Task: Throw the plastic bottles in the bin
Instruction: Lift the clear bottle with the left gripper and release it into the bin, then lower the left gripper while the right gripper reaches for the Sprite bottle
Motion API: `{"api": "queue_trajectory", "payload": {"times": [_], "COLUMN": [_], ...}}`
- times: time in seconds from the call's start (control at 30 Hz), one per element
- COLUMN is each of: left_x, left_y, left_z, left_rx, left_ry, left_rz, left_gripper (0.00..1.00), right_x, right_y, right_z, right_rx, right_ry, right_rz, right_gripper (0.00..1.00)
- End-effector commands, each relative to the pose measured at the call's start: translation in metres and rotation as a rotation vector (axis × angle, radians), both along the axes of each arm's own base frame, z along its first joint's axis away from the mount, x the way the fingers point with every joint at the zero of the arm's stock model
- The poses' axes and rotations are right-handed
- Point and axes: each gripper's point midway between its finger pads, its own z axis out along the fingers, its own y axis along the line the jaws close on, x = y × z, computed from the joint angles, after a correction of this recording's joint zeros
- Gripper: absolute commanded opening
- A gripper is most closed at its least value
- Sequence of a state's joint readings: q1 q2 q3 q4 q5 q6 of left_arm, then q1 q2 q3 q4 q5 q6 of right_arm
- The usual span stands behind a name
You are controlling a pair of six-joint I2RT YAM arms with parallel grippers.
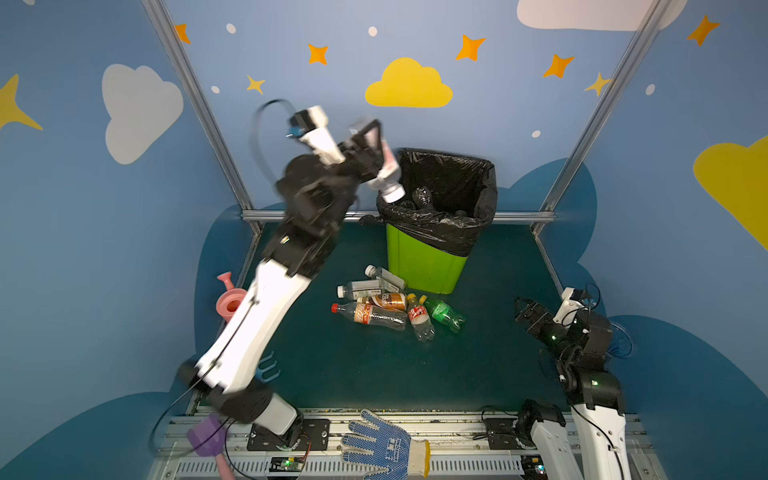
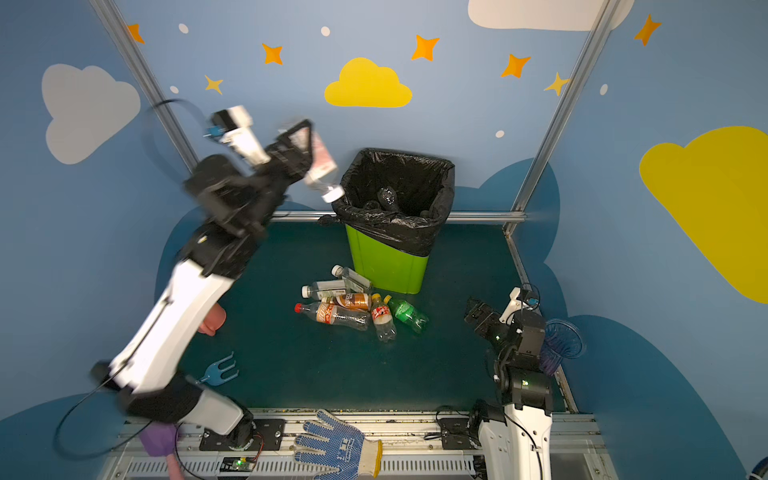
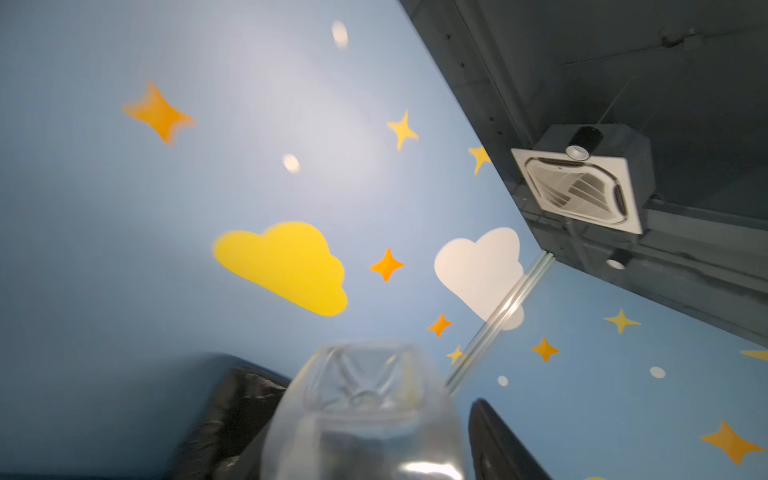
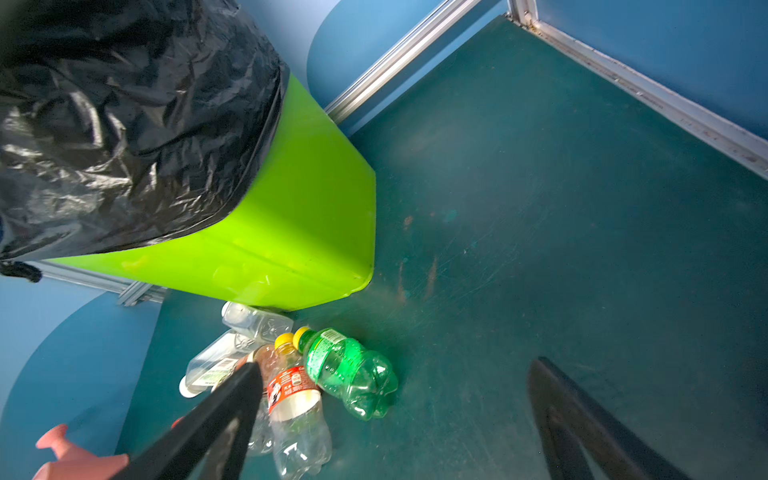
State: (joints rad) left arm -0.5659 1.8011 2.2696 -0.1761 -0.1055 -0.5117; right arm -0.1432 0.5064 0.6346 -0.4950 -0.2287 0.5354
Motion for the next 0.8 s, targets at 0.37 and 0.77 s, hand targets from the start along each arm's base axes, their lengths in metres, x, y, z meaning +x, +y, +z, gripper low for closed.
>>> {"api": "queue_trajectory", "payload": {"times": [0.37,0.77], "left_x": [-0.041,-0.061], "left_y": [-0.009,0.032], "left_z": [0.052,-0.014], "left_rx": [0.127,0.213], "left_ry": [-0.123,-0.052], "left_rz": [-0.064,0.063], "left_gripper": [1.00,1.00], "right_x": [-0.013,0.000], "right_y": [0.008,0.029], "right_z": [0.002,-0.026], "right_rx": [0.048,0.253], "right_ry": [-0.009,0.071], "right_rz": [0.025,0.079], "right_gripper": [0.98,0.98]}}
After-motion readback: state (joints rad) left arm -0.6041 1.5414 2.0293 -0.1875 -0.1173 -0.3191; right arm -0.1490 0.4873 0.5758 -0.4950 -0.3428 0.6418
